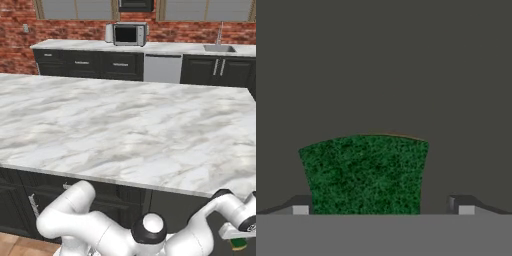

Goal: Restock the sink supplies by placing the sponge and soap dispenser on the counter and next to the sink. Make sure the soap dispenser is upright.

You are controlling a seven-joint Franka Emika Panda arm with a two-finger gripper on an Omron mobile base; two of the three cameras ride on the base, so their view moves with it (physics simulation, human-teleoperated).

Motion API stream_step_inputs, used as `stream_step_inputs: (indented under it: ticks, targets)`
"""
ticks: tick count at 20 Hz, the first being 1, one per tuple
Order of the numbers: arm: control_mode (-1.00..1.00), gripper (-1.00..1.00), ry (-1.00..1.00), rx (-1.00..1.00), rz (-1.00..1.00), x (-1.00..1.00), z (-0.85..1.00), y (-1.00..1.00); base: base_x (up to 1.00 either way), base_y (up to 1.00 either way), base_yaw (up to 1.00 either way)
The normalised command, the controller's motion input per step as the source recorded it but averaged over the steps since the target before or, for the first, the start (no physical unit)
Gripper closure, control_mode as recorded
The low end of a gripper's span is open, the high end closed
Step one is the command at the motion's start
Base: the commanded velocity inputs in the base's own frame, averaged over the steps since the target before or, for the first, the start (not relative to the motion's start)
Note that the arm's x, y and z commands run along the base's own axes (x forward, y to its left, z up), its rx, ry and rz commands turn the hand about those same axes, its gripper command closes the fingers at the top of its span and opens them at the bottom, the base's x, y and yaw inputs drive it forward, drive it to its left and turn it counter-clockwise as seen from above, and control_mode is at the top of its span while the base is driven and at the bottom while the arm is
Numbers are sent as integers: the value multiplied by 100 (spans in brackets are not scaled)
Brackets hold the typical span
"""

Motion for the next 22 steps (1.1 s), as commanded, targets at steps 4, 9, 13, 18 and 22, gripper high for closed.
stream_step_inputs:
  ticks: [4,9,13,18,22]
  targets:
    - [-100,100,-17,-15,2,-29,-89,78,0,0,0]
    - [-100,100,0,-1,0,0,7,48,0,0,0]
    - [-100,100,0,-3,3,-2,96,2,0,0,0]
    - [-100,100,0,-1,2,-47,100,0,0,0,0]
    - [-100,100,0,0,0,-30,100,43,0,0,0]
